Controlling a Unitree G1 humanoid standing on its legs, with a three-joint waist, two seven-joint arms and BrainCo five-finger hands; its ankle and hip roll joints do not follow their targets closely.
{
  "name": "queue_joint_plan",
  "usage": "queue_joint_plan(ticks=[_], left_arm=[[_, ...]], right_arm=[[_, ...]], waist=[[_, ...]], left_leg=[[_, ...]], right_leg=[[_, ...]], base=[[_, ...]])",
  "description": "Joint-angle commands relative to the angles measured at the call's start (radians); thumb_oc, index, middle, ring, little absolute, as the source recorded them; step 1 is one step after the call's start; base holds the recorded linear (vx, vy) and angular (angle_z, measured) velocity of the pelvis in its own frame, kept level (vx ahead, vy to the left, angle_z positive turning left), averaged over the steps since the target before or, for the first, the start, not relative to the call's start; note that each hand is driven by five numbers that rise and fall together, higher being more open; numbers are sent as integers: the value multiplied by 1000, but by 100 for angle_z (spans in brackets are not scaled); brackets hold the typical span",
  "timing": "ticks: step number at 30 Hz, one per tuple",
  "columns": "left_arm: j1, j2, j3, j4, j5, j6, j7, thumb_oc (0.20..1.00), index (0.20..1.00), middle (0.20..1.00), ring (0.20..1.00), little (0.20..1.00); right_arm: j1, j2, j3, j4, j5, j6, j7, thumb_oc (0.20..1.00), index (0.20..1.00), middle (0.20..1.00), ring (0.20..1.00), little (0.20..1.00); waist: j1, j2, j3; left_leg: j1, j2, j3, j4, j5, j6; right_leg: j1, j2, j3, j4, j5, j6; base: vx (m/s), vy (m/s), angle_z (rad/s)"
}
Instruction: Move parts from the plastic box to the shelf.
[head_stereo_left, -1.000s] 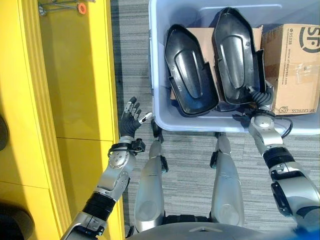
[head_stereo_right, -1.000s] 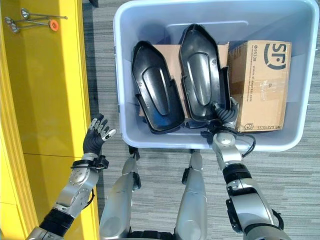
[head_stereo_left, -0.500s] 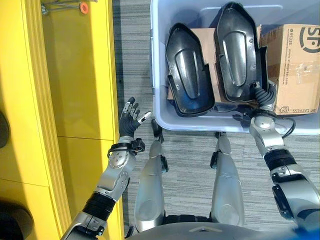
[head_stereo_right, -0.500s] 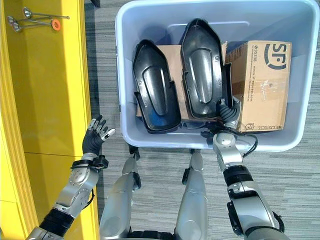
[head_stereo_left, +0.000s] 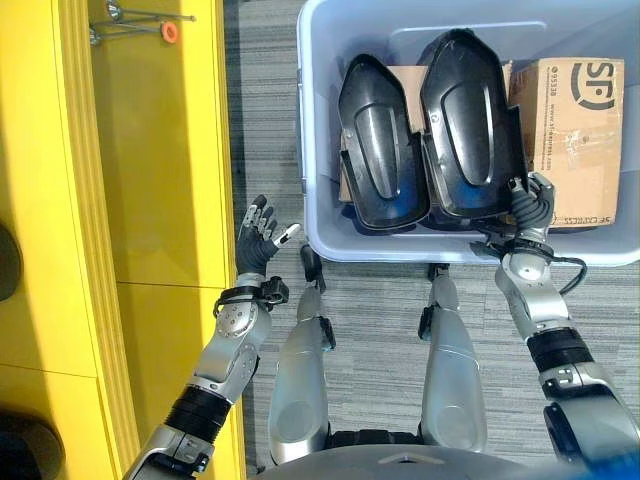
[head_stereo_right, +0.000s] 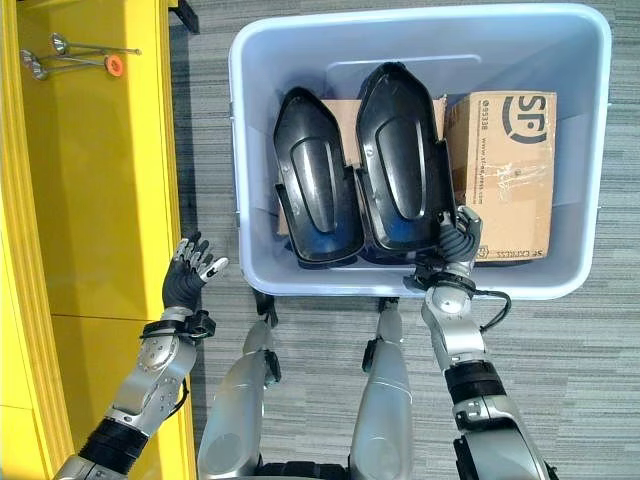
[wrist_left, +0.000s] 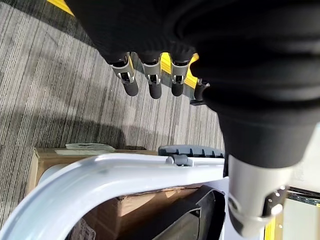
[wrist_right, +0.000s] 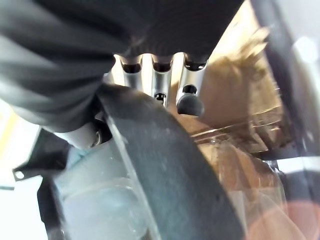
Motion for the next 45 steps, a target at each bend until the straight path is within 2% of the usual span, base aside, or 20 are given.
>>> queue_joint_plan(ticks=[1, 6, 18, 20, 24, 26, 33, 35, 37, 39, 40, 41, 42, 43, 44, 45], left_arm=[[63, 11, 37, -47, 7, -31, -9, 1000, 1000, 1000, 1000, 1000], [82, 9, 46, -45, 0, -22, -18, 1000, 1000, 1000, 1000, 1000], [126, 8, 72, -49, 3, -4, -38, 1000, 1000, 1000, 1000, 1000], [148, 3, 91, -43, 9, 12, -51, 1000, 1000, 1000, 1000, 1000], [173, 2, 115, -36, 12, 25, -62, 1000, 1000, 1000, 1000, 1000], [212, -3, 148, -38, 13, 36, -71, 1000, 1000, 1000, 1000, 1000], [279, -27, 207, -28, 17, 59, -101, 1000, 1000, 1000, 1000, 1000], [316, -46, 241, -36, 8, 64, -110, 1000, 1000, 1000, 1000, 1000], [345, -68, 264, -37, 3, 70, -117, 1000, 1000, 1000, 1000, 1000], [363, -94, 278, -39, -7, 71, -120, 1000, 1000, 1000, 1000, 1000], [372, -103, 275, -41, -12, 71, -124, 1000, 1000, 1000, 1000, 1000], [372, -103, 275, -41, -11, 71, -124, 1000, 1000, 1000, 1000, 1000], [368, -108, 265, -34, -9, 73, -128, 1000, 1000, 1000, 1000, 1000], [368, -109, 265, -34, -9, 73, -128, 1000, 1000, 1000, 1000, 1000], [363, -110, 257, -30, -8, 75, -132, 1000, 1000, 1000, 1000, 1000], [345, -109, 239, -16, -3, 78, -137, 1000, 1000, 1000, 1000, 1000]], right_arm=[[0, 24, -45, -91, 42, -118, 19, 200, 200, 200, 200, 200], [35, 46, -47, -167, 110, -152, 52, 200, 200, 200, 200, 200], [94, 58, -33, -319, 189, -182, 123, 200, 200, 200, 200, 200], [144, 54, -12, -362, 245, -173, 190, 200, 200, 200, 200, 200], [195, 43, 10, -397, 274, -145, 238, 200, 200, 200, 200, 200], [260, 42, 15, -430, 326, -127, 296, 200, 200, 200, 200, 200], [355, 40, 10, -458, 401, -88, 371, 200, 200, 200, 200, 200], [371, 31, 19, -456, 412, -65, 392, 200, 200, 200, 200, 200], [383, 18, 21, -453, 420, -41, 411, 200, 200, 200, 200, 200], [369, -1, 36, -451, 422, -28, 427, 200, 200, 200, 200, 200], [353, -20, 49, -446, 431, -27, 436, 200, 200, 200, 200, 200], [353, -20, 49, -446, 432, -27, 436, 200, 200, 200, 200, 200], [351, -39, 41, -444, 423, -26, 432, 200, 200, 200, 200, 200], [351, -40, 41, -444, 423, -26, 432, 200, 200, 200, 200, 200], [354, -49, 32, -445, 420, -30, 430, 200, 200, 200, 200, 200], [361, -56, 14, -438, 409, -38, 420, 200, 200, 200, 200, 200]], waist=[[11, -31, -50], [9, -39, -70], [6, -51, -111], [5, -57, -133], [4, -60, -156], [1, -57, -178], [-2, -47, -236], [2, -41, -259], [9, -33, -285], [29, -22, -301], [46, -14, -313], [45, -13, -315], [58, -7, -315], [56, -6, -318], [63, -6, -316], [65, -10, -317]], left_leg=[[59, 31, 1, 12, -32, -54], [82, 34, -1, 10, -33, -57], [139, 36, 1, 9, -44, -57], [180, 42, 3, 13, -54, -56], [215, 51, 7, 13, -56, -57], [255, 62, 5, 11, -62, -58], [324, 97, 6, 4, -53, -65], [364, 119, 7, 4, -52, -58], [398, 145, 5, 5, -35, -58], [406, 174, -14, 12, 28, -79], [392, 185, -34, 9, 81, -92], [389, 187, -36, 9, 83, -93], [357, 186, -56, 4, 141, -109], [351, 188, -59, 4, 143, -110], [323, 183, -57, 4, 170, -115], [268, 162, -21, 4, 207, -108]], right_leg=[[20, -32, -88, 114, -71, 49], [47, -30, -91, 104, -69, 49], [116, -31, -94, 95, -76, 48], [155, -33, -98, 101, -89, 47], [189, -32, -97, 106, -101, 45], [223, -28, -99, 124, -125, 42], [268, -10, -110, 183, -180, 33], [280, 10, -102, 232, -216, 22], [301, 33, -103, 264, -249, 9], [344, 66, -122, 250, -273, -10], [369, 89, -143, 213, -273, -22], [368, 91, -145, 209, -269, -23], [383, 104, -175, 178, -272, -34], [381, 106, -178, 174, -268, -35], [390, 105, -200, 159, -271, -44], [409, 100, -256, 125, -265, -57]], base=[[0, 0, 0], [0, 0, -1], [2, 1, 1], [52, 1, 1], [47, -10, -1], [53, -35, -2], [33, -54, 2], [44, -125, 0], [47, -181, -11], [-23, -223, 0], [-53, -159, 9], [-114, -162, 12], [-81, -72, 12], [-130, -122, 35], [-140, -139, 60], [-175, -163, 66]])
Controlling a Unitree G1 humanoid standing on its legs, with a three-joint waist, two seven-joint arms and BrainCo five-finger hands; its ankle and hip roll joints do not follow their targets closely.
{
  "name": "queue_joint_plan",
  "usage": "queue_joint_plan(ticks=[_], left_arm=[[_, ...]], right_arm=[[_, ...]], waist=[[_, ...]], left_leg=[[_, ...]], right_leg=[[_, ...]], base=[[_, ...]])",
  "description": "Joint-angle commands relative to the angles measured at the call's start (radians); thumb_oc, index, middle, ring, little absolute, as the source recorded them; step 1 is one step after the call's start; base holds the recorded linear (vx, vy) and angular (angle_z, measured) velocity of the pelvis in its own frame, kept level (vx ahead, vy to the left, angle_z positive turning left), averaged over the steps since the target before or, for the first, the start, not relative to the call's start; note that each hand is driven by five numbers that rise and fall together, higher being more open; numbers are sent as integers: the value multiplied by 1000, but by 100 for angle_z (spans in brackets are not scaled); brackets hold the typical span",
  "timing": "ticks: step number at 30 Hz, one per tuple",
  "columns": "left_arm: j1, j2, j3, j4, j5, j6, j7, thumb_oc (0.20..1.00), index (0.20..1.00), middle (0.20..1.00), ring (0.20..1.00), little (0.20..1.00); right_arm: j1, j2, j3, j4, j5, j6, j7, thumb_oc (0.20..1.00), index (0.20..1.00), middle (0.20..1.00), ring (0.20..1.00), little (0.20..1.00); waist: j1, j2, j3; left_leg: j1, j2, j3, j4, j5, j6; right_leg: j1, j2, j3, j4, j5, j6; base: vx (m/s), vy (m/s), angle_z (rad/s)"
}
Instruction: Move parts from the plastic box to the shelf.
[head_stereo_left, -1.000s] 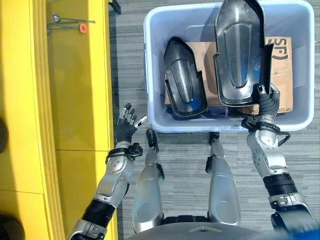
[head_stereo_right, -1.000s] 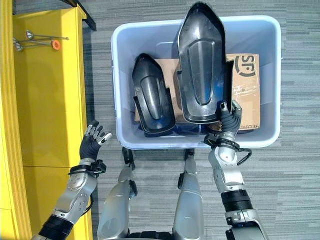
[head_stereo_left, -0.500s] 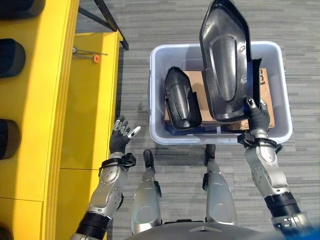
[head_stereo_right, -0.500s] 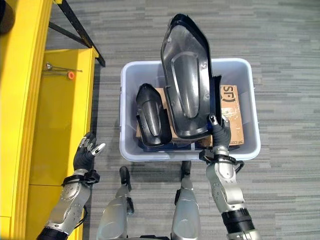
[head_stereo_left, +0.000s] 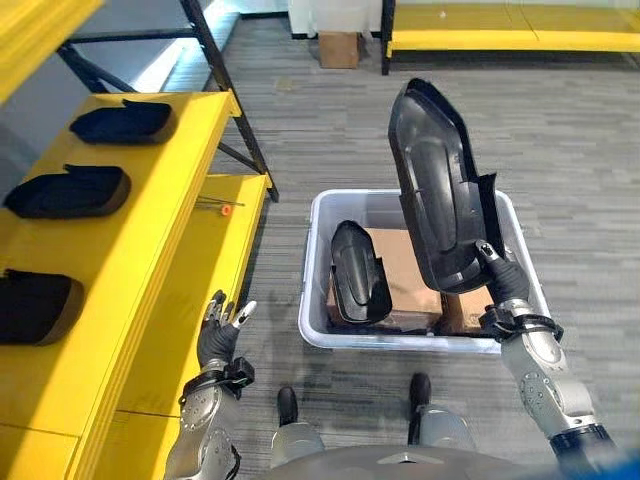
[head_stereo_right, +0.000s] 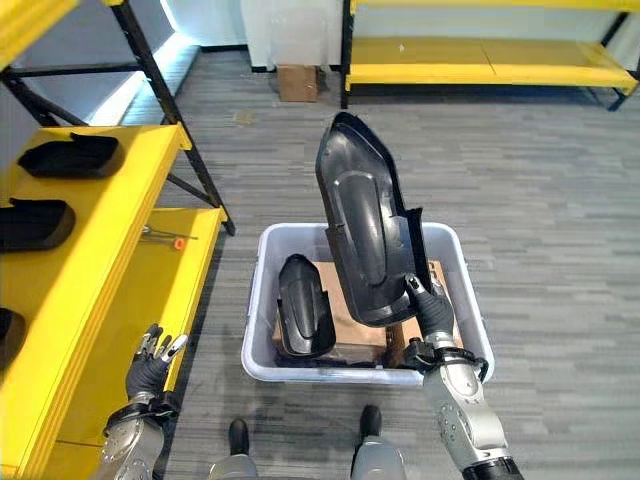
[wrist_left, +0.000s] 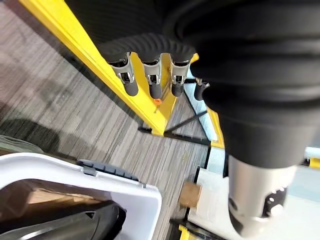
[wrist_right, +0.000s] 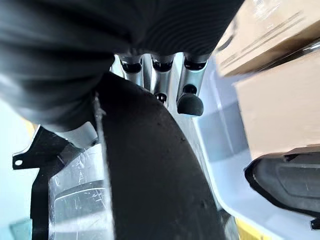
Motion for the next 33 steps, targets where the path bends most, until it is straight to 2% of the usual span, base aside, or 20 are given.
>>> queue_joint_plan(ticks=[1, 2, 3, 4, 5, 6, 8, 9, 10, 12, 13, 18, 21, 24, 28, 29, 30, 31, 32, 33], left_arm=[[-71, 65, 2, -12, 9, -31, -18, 1000, 1000, 1000, 1000, 1000], [-71, 65, 2, -12, 9, -31, -18, 1000, 1000, 1000, 1000, 1000], [-72, 62, 5, -13, 5, -34, -26, 1000, 1000, 1000, 1000, 1000], [-78, 57, 5, -19, -5, -36, -37, 1000, 1000, 1000, 1000, 1000], [-77, 57, 5, -20, -5, -35, -38, 1000, 1000, 1000, 1000, 1000], [-90, 55, 0, -27, 2, -25, -52, 1000, 1000, 1000, 1000, 1000], [-85, 58, -8, -38, 8, -21, -59, 1000, 1000, 1000, 1000, 1000], [-85, 58, -8, -38, 8, -21, -59, 1000, 1000, 1000, 1000, 1000], [-87, 50, -13, -31, 10, -13, -61, 1000, 1000, 1000, 1000, 1000], [-91, 52, -18, -29, 16, -13, -59, 1000, 1000, 1000, 1000, 1000], [-81, 64, -13, -34, 25, -10, -67, 1000, 1000, 1000, 1000, 1000], [-59, 76, 15, -50, 44, -8, -67, 1000, 1000, 1000, 1000, 1000], [-38, 84, 34, -50, 57, -3, -65, 1000, 1000, 1000, 1000, 1000], [-31, 88, 41, -52, 77, -1, -65, 1000, 1000, 1000, 1000, 1000], [-31, 89, 41, -52, 77, -1, -65, 1000, 1000, 1000, 1000, 1000], [-52, 119, 34, -37, 92, -7, -53, 1000, 1000, 1000, 1000, 1000], [-53, 119, 34, -36, 92, -7, -53, 1000, 1000, 1000, 1000, 1000], [-58, 126, 25, -34, 102, -7, -58, 1000, 1000, 1000, 1000, 1000], [-58, 126, 25, -34, 102, -7, -58, 1000, 1000, 1000, 1000, 1000], [-54, 114, 21, -44, 123, 1, -67, 1000, 1000, 1000, 1000, 1000]], right_arm=[[-44, 22, -70, -97, 1, -65, 11, 200, 200, 200, 200, 200], [-44, 22, -70, -97, 1, -65, 11, 200, 200, 200, 200, 200], [-36, 20, -75, -97, -17, -62, 12, 200, 200, 200, 200, 200], [-11, 27, -80, -93, -20, -64, 14, 200, 200, 200, 200, 200], [-9, 28, -80, -94, -20, -64, 15, 200, 200, 200, 200, 200], [27, 53, -92, -92, -14, -69, 15, 200, 200, 200, 200, 200], [59, 78, -93, -94, 8, -57, 21, 200, 200, 200, 200, 200], [59, 78, -93, -94, 8, -57, 21, 200, 200, 200, 200, 200], [71, 88, -104, -100, 16, -51, 27, 200, 200, 200, 200, 200], [84, 92, -117, -106, 18, -49, 30, 200, 200, 200, 200, 200], [97, 106, -122, -109, 17, -38, 38, 200, 200, 200, 200, 200], [86, 117, -115, -105, 17, -23, 50, 200, 200, 200, 200, 200], [77, 136, -99, -105, 16, -7, 60, 200, 200, 200, 200, 200], [97, 164, -102, -109, 7, -3, 61, 200, 200, 200, 200, 200], [97, 165, -102, -109, 7, -3, 61, 200, 200, 200, 200, 200], [114, 191, -99, -108, 33, -5, 63, 200, 200, 200, 200, 200], [113, 192, -99, -108, 34, -5, 63, 200, 200, 200, 200, 200], [132, 193, -101, -115, 63, -2, 73, 200, 200, 200, 200, 200], [132, 193, -101, -116, 63, -2, 73, 200, 200, 200, 200, 200], [155, 183, -104, -116, 69, 4, 94, 200, 200, 200, 200, 200]], waist=[[11, -64, 46], [11, -64, 46], [11, -73, 49], [6, -92, 45], [4, -92, 45], [-23, -97, 25], [-33, -88, 18], [-33, -88, 18], [-50, -80, 8], [-57, -76, 0], [-47, -78, -9], [-21, -96, -4], [18, -129, 7], [38, -147, 3], [36, -150, 2], [-31, -134, 20], [-26, -136, 15], [-59, -124, 29], [-59, -124, 27], [-74, -125, 32]], left_leg=[[-45, -22, 34, -24, 207, -144], [-45, -23, 33, -24, 207, -144], [-18, -32, 40, -14, 178, -133], [25, -34, 57, 116, 88, -114], [22, -33, 54, 125, 81, -114], [93, -13, 120, 195, 29, -108], [150, -69, 58, 141, -54, -93], [150, -70, 57, 141, -54, -93], [168, -75, 97, 103, -107, -85], [170, -78, 114, 72, -109, -81], [176, -116, 114, 31, -146, -60], [183, -166, 93, 6, -172, -35], [167, -244, 40, 23, -214, 10], [155, -316, -9, 19, -240, 48], [153, -319, -11, 21, -241, 50], [170, -355, -80, 3, -221, 85], [165, -357, -75, 2, -219, 86], [171, -358, -107, 3, -205, 95], [169, -357, -106, 3, -203, 95], [176, -371, -130, -4, -192, 104]], right_leg=[[86, -40, -130, -56, -49, 18], [87, -41, -131, -56, -49, 19], [87, -47, -138, -64, -37, 18], [94, -66, -170, -84, -31, 15], [97, -66, -172, -85, -32, 15], [90, -79, -241, -94, -25, 7], [99, -93, -262, -82, -8, 28], [99, -94, -263, -82, -7, 28], [109, -109, -276, -80, -2, 39], [121, -128, -280, -75, 10, 48], [144, -168, -287, -61, 28, 66], [172, -235, -318, -54, 78, 102], [208, -320, -351, -36, 151, 149], [234, -388, -375, -10, 223, 171], [233, -392, -376, -7, 223, 172], [121, -298, -46, 69, 207, 106], [109, -300, -39, 72, 208, 106], [50, -143, 101, 126, 105, 71], [48, -142, 101, 126, 106, 70], [30, -26, 79, 157, 12, 34]], base=[[-123, -111, 104], [-85, -46, 159], [-148, -114, 159], [-145, -112, 86], [-205, -96, 9], [-88, 48, 33], [-23, 88, 134], [34, 75, 117], [31, 146, 52], [57, 232, 64], [70, 213, 71], [24, 217, 27], [35, 280, 42], [66, 291, 82], [27, 127, 52], [66, 332, 11], [99, 468, 103], [25, 137, 201], [65, 227, 175], [29, 90, 68]])
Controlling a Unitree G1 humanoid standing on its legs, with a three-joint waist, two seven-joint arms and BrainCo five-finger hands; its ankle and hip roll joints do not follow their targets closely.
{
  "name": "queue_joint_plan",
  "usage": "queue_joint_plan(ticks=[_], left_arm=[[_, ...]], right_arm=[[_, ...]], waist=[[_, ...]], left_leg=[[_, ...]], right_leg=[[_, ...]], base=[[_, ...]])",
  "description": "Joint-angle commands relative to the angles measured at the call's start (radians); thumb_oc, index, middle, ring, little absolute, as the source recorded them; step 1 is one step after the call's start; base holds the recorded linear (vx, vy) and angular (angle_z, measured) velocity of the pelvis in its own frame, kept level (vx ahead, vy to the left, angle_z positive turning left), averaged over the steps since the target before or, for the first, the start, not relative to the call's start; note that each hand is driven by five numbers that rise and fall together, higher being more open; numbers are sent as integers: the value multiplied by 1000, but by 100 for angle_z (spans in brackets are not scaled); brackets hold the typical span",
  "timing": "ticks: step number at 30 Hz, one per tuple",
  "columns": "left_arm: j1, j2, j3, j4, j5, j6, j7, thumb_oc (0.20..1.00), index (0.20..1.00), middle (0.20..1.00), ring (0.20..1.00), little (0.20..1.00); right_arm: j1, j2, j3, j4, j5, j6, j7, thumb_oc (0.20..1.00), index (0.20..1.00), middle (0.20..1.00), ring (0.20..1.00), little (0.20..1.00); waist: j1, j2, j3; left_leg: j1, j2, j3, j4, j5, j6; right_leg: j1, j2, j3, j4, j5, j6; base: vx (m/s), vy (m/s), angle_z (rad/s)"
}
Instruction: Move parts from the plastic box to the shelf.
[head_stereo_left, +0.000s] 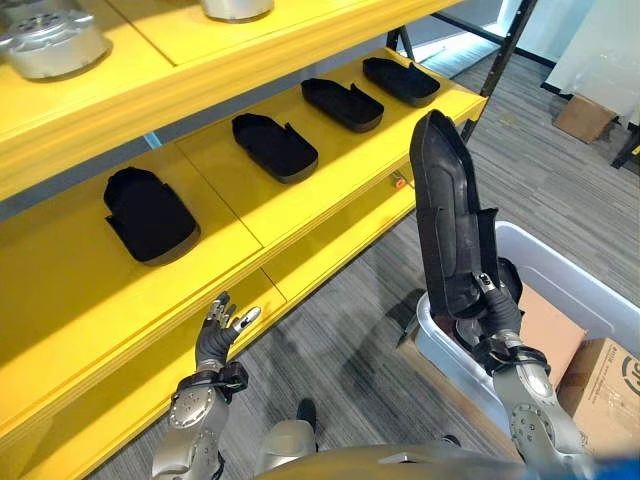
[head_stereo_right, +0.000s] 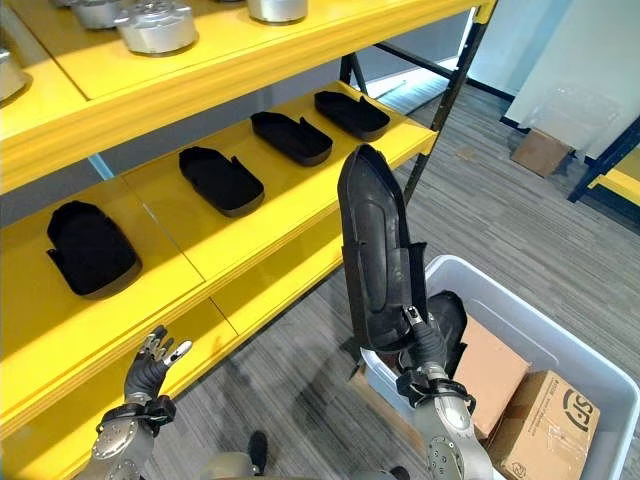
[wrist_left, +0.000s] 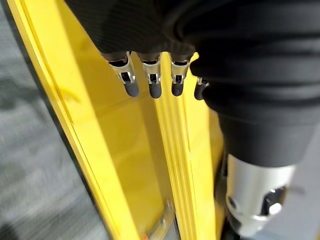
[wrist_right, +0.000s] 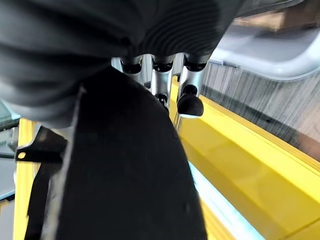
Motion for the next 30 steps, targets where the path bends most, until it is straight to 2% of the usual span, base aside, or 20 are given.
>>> queue_joint_plan(ticks=[1, 4, 5, 6, 8, 9, 12, 16, 18, 19, 21, 22, 23, 24, 25, 26, 27, 28, 29, 30], left_arm=[[15, 39, 28, -153, 46, -36, -22, 1000, 1000, 1000, 1000, 1000], [12, 32, 21, -159, 44, -31, -28, 1000, 1000, 1000, 1000, 1000], [7, 30, 17, -156, 44, -31, -31, 1000, 1000, 1000, 1000, 1000], [6, 21, 14, -154, 40, -35, -32, 1000, 1000, 1000, 1000, 1000], [11, 6, 13, -154, 41, -37, -33, 1000, 1000, 1000, 1000, 1000], [14, 0, 12, -154, 40, -38, -32, 1000, 1000, 1000, 1000, 1000], [24, -8, 21, -157, 25, -43, -25, 1000, 1000, 1000, 1000, 1000], [31, -12, 21, -162, 10, -38, -32, 1000, 1000, 1000, 1000, 1000], [16, -9, 9, -155, 10, -38, -37, 1000, 1000, 1000, 1000, 1000], [-1, -1, 11, -152, -5, -37, -32, 1000, 1000, 1000, 1000, 1000], [6, -4, 11, -158, -9, -39, -35, 1000, 1000, 1000, 1000, 1000], [10, -4, 13, -160, -7, -39, -31, 1000, 1000, 1000, 1000, 1000], [18, -4, 11, -162, -7, -38, -34, 1000, 1000, 1000, 1000, 1000], [18, -2, 12, -164, -4, -37, -31, 1000, 1000, 1000, 1000, 1000], [19, -2, 9, -162, -2, -34, -28, 1000, 1000, 1000, 1000, 1000], [19, -2, 9, -162, -2, -34, -28, 1000, 1000, 1000, 1000, 1000], [17, -1, 10, -159, 2, -33, -29, 1000, 1000, 1000, 1000, 1000], [13, -4, 12, -156, 7, -37, -36, 1000, 1000, 1000, 1000, 1000], [12, -4, 12, -156, 7, -37, -36, 1000, 1000, 1000, 1000, 1000], [12, -3, 12, -152, 8, -41, -43, 1000, 1000, 1000, 1000, 1000]], right_arm=[[-84, -21, -2, -119, 43, -62, 52, 200, 200, 200, 200, 200], [-78, -31, 1, -110, 56, -60, 67, 200, 200, 200, 200, 200], [-80, -36, 3, -109, 56, -63, 69, 200, 200, 200, 200, 200], [-78, -39, 4, -114, 67, -63, 69, 200, 200, 200, 200, 200], [-66, -41, 3, -117, 55, -54, 70, 200, 200, 200, 200, 200], [-68, -47, 5, -113, 55, -55, 69, 200, 200, 200, 200, 200], [-77, -51, 9, -111, 57, -50, 71, 200, 200, 200, 200, 200], [-82, -66, 4, -101, 61, -52, 67, 200, 200, 200, 200, 200], [-78, -75, -14, -103, 63, -59, 65, 200, 200, 200, 200, 200], [-86, -84, -42, -106, 60, -74, 45, 200, 200, 200, 200, 200], [-73, -80, -48, -110, 66, -73, 40, 200, 200, 200, 200, 200], [-57, -77, -62, -113, 65, -73, 41, 200, 200, 200, 200, 200], [-36, -79, -76, -118, 67, -72, 41, 200, 200, 200, 200, 200], [-25, -78, -84, -120, 68, -74, 41, 200, 200, 200, 200, 200], [-8, -82, -92, -124, 75, -76, 37, 200, 200, 200, 200, 200], [-8, -82, -92, -124, 75, -76, 37, 200, 200, 200, 200, 200], [-5, -84, -95, -125, 77, -76, 34, 200, 200, 200, 200, 200], [-1, -88, -102, -130, 76, -73, 40, 200, 200, 200, 200, 200], [-1, -88, -102, -130, 76, -73, 40, 200, 200, 200, 200, 200], [6, -79, -101, -133, 83, -67, 52, 200, 200, 200, 200, 200]], waist=[[-14, -22, 16], [-31, -32, 11], [-36, -39, 10], [-39, -53, 3], [-28, -59, -8], [-25, -59, -11], [-10, -57, -20], [5, -59, -8], [-6, -59, 10], [-32, -77, 30], [-35, -76, 23], [-40, -74, 17], [-48, -70, 15], [-54, -66, 8], [-60, -43, 2], [-61, -43, 2], [-59, -32, 1], [-58, -14, 2], [-57, -13, 1], [-60, 0, -11]], left_leg=[[144, -49, -67, -193, 47, -27], [135, -70, -102, -182, 52, -23], [131, -80, -113, -174, 52, -23], [121, -97, -135, -173, 60, -29], [117, -107, -145, -174, 62, -32], [117, -107, -145, -177, 63, -32], [107, -102, -146, -166, 58, -33], [48, -120, -152, -49, 31, -46], [1, -119, -116, 29, 18, -66], [-23, 11, 48, 95, -12, -68], [-11, 88, 81, 74, 4, -76], [-11, 148, 86, 51, 46, -94], [-1, 190, 84, 29, 79, -109], [4, 245, 94, -5, 128, -127], [22, 324, 84, -106, 233, -166], [22, 324, 84, -107, 233, -166], [19, 341, 68, -137, 268, -179], [52, 327, 46, -162, 240, -194], [49, 327, 47, -162, 240, -193], [49, 301, 56, -165, 204, -203]], right_leg=[[-15, 264, -131, -128, -23, -108], [-22, 371, -87, -138, -65, -131], [-12, 411, -50, -166, -71, -140], [15, 443, 7, -255, -62, -154], [50, 426, 9, -294, -61, -150], [61, 434, 26, -310, -56, -153], [81, 429, 15, -354, -48, -153], [104, 409, -10, -379, -53, -165], [101, 387, -49, -360, -67, -173], [100, 333, -95, -341, -72, -166], [102, 312, -116, -341, -78, -161], [102, 296, -127, -336, -83, -155], [108, 286, -142, -329, -94, -155], [101, 269, -155, -322, -95, -148], [88, 245, -171, -290, -115, -133], [87, 245, -171, -290, -115, -133], [83, 235, -171, -279, -119, -126], [81, 211, -159, -257, -119, -107], [79, 211, -158, -259, -116, -107], [92, 200, -148, -268, -98, -95]], base=[[35, 107, -22], [17, 31, 62], [13, -10, 65], [3, -27, 27], [7, -39, 21], [15, -37, 40], [9, -84, 13], [-29, -44, 12], [-142, 15, 55], [-181, 68, 94], [-83, 98, 116], [6, 119, 87], [12, 171, 87], [66, 286, 99], [47, 247, 90], [71, 276, 67], [79, 300, 38], [75, 302, 27], [116, 327, 15], [65, 133, -11]])
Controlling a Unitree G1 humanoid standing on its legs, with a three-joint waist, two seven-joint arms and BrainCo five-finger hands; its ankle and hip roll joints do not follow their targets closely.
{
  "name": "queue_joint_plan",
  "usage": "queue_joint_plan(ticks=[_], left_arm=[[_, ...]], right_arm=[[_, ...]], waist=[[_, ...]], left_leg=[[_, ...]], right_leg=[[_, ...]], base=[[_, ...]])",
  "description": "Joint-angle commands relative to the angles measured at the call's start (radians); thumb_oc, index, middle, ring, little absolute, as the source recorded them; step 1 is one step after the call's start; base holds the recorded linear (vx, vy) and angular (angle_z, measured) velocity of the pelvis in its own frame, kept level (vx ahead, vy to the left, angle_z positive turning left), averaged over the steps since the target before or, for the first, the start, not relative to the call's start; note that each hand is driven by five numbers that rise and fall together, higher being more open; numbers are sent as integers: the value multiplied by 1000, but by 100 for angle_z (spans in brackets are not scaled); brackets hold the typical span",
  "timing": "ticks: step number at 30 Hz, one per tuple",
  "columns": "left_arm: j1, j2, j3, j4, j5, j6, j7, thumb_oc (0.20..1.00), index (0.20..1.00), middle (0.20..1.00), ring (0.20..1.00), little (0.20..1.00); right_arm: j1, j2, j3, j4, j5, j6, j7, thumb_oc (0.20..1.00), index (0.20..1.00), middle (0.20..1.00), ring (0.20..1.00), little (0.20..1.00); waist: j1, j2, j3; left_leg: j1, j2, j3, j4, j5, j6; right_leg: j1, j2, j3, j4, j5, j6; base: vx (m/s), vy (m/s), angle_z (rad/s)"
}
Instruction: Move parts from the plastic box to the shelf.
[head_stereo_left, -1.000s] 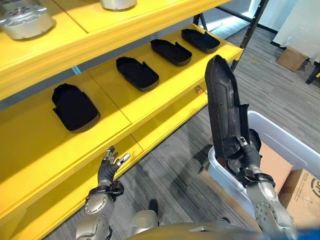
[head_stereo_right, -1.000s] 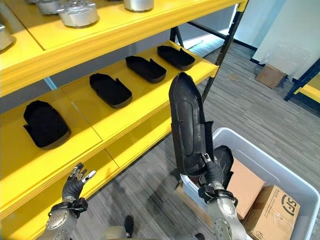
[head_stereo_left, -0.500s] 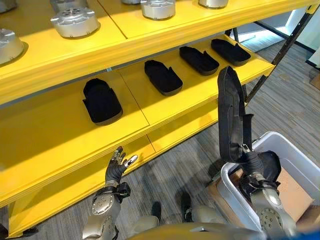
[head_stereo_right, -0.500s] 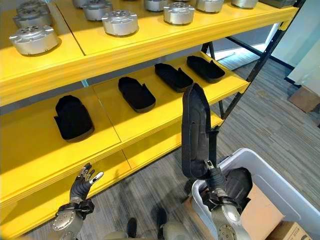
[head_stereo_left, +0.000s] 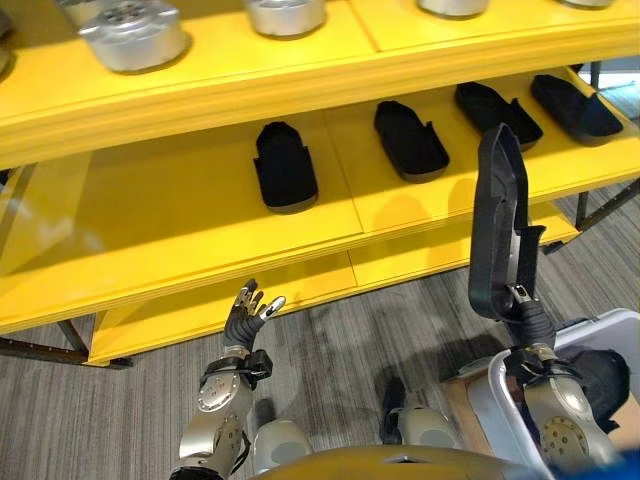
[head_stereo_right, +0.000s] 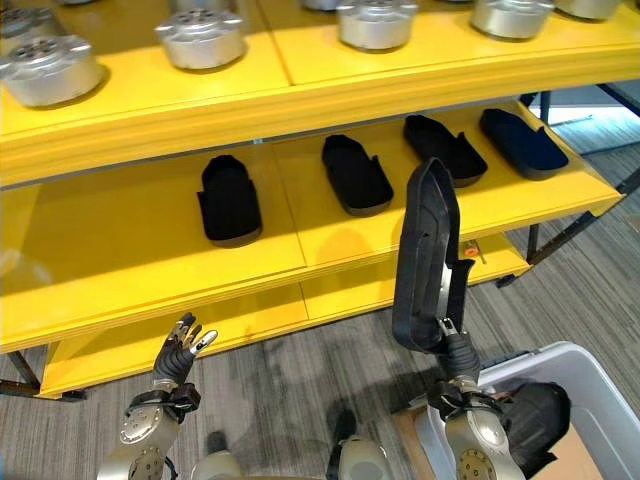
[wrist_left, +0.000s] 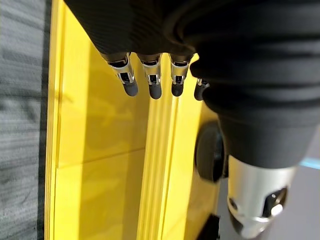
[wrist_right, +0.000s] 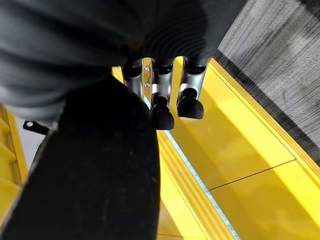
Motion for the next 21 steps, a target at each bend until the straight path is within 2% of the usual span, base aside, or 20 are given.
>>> queue_joint_plan(ticks=[1, 3, 5, 6, 7, 8, 11, 14, 15, 16, 17, 18, 20, 21], left_arm=[[39, 48, 49, -84, 0, -52, -17, 1000, 1000, 1000, 1000, 1000], [36, 70, 55, -97, 2, -59, -27, 1000, 1000, 1000, 1000, 1000], [35, 78, 60, -101, 3, -60, -26, 1000, 1000, 1000, 1000, 1000], [46, 89, 73, -99, 4, -57, -21, 1000, 1000, 1000, 1000, 1000], [46, 89, 73, -99, 4, -57, -21, 1000, 1000, 1000, 1000, 1000], [55, 95, 85, -101, 9, -53, -18, 1000, 1000, 1000, 1000, 1000], [62, 100, 92, -100, 12, -53, -15, 1000, 1000, 1000, 1000, 1000], [63, 104, 94, -99, 8, -53, -11, 1000, 1000, 1000, 1000, 1000], [54, 108, 93, -94, 9, -51, -7, 1000, 1000, 1000, 1000, 1000], [53, 108, 93, -94, 9, -51, -7, 1000, 1000, 1000, 1000, 1000], [53, 110, 92, -93, 12, -50, -8, 1000, 1000, 1000, 1000, 1000], [53, 110, 92, -93, 12, -50, -8, 1000, 1000, 1000, 1000, 1000], [56, 117, 88, -102, 20, -51, -10, 1000, 1000, 1000, 1000, 1000], [50, 122, 85, -102, 26, -46, -11, 1000, 1000, 1000, 1000, 1000]], right_arm=[[21, -8, -11, -104, 48, -73, 33, 200, 200, 200, 200, 200], [28, 10, -21, -108, 53, -64, 45, 200, 200, 200, 200, 200], [26, 17, -20, -109, 53, -62, 46, 200, 200, 200, 200, 200], [21, 31, -6, -106, 48, -51, 48, 200, 200, 200, 200, 200], [21, 32, -6, -105, 47, -51, 48, 200, 200, 200, 200, 200], [19, 39, 1, -111, 46, -45, 55, 200, 200, 200, 200, 200], [11, 45, 16, -111, 41, -39, 65, 200, 200, 200, 200, 200], [2, 47, 28, -109, 46, -39, 66, 200, 200, 200, 200, 200], [-17, 52, 43, -103, 36, -40, 64, 200, 200, 200, 200, 200], [-17, 52, 43, -102, 36, -40, 64, 200, 200, 200, 200, 200], [-28, 59, 56, -98, 39, -38, 63, 200, 200, 200, 200, 200], [-28, 59, 56, -98, 39, -38, 63, 200, 200, 200, 200, 200], [-38, 57, 66, -99, 24, -40, 63, 200, 200, 200, 200, 200], [-42, 64, 77, -91, 27, -41, 67, 200, 200, 200, 200, 200]], waist=[[-21, 5, -59], [-10, -2, -59], [-8, -9, -57], [8, -19, -63], [8, -20, -63], [17, -34, -67], [29, -52, -70], [37, -61, -68], [48, -66, -63], [49, -67, -63], [53, -63, -61], [53, -63, -62], [47, -41, -50], [39, -18, -36]], left_leg=[[18, -75, 5, -62, 119, -20], [0, -123, 5, -18, 83, -13], [-2, -140, 7, -7, 68, -9], [0, -180, 13, 10, 30, 10], [0, -181, 14, 11, 30, 10], [-10, -209, 15, 27, 12, 22], [-27, -242, 10, 61, -23, 42], [-39, -258, 6, 83, -44, 54], [-48, -286, 2, 103, -66, 75], [-49, -287, 3, 104, -67, 76], [-37, -313, 7, 94, -78, 102], [-37, -313, 8, 94, -77, 102], [-5, -338, 8, 65, -77, 131], [30, -347, 8, 36, -82, 148]], right_leg=[[60, -44, 112, 1, -15, 95], [99, -93, 104, -27, 13, 113], [111, -107, 104, -38, 23, 120], [131, -142, 102, -64, 47, 138], [132, -144, 102, -65, 48, 139], [139, -167, 94, -70, 77, 155], [143, -194, 90, -71, 109, 171], [138, -208, 96, -67, 139, 179], [127, -231, 99, -53, 189, 190], [126, -232, 100, -52, 189, 191], [95, -258, 115, 5, 256, 184], [94, -259, 115, 5, 255, 184], [38, -267, 160, 109, 334, 172], [2, -235, 167, 192, 285, 149]], base=[[117, 234, -7], [112, 236, 22], [104, 234, 45], [119, 263, 18], [145, 302, 2], [75, 167, 2], [70, 173, 11], [28, 122, 6], [13, 115, -2], [36, 255, -5], [22, 147, -1], [35, 226, 3], [31, 300, 9], [67, 362, 7]])
